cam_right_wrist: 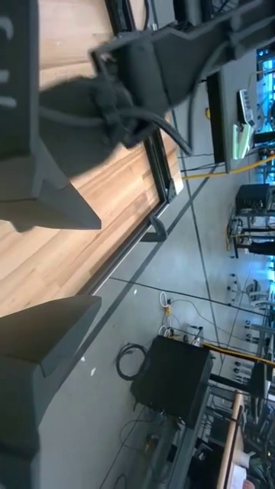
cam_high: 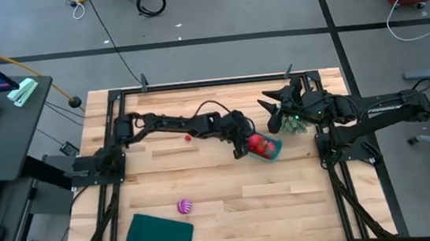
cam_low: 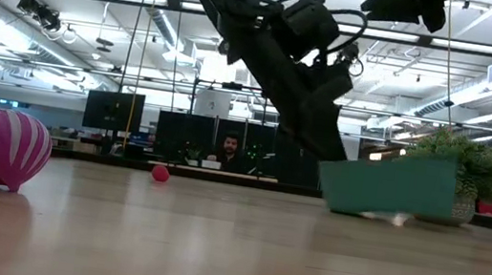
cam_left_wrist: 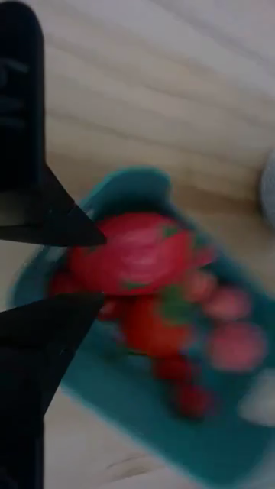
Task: Pick and placing Produce into tupperware
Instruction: Put the raspberry into the green bin
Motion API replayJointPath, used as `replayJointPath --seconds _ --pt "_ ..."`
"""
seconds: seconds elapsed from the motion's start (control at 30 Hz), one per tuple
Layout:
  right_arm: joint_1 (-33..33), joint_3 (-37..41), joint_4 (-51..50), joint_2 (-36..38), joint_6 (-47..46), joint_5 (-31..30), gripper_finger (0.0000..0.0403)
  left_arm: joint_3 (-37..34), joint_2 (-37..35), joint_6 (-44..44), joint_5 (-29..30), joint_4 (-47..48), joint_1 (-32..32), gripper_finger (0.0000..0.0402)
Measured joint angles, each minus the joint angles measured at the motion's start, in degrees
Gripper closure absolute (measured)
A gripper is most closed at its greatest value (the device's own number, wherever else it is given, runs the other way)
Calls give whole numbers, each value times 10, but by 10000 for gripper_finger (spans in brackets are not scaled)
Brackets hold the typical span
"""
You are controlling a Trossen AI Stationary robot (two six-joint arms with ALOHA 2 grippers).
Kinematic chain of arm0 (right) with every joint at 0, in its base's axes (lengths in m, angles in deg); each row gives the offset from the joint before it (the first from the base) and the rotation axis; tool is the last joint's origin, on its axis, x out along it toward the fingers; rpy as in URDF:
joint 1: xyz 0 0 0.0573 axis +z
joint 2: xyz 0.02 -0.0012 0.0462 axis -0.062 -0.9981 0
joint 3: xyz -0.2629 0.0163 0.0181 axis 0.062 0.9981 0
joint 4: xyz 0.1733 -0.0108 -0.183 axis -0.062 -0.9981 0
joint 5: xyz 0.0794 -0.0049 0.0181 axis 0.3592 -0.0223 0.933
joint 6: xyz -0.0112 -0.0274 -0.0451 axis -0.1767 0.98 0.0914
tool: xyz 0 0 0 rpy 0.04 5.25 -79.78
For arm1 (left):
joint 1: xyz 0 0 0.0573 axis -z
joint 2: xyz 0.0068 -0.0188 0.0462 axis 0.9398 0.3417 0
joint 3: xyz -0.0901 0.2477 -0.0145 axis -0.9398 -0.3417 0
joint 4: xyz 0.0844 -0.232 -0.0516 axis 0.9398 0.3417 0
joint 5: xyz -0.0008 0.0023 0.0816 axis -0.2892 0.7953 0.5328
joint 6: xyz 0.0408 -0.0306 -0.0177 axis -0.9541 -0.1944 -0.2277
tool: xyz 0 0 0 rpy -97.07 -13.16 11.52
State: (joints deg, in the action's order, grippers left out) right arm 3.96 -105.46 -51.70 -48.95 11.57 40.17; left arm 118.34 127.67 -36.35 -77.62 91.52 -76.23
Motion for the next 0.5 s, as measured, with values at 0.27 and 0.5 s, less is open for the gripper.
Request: replayJointPath --seconds 0.27,0.5 --pt "0 0 1 0 0 0 243 0 -70 -6 0 60 -2 297" --pt "0 0 -1 0 0 0 243 1 -156 -20 10 282 -2 317"
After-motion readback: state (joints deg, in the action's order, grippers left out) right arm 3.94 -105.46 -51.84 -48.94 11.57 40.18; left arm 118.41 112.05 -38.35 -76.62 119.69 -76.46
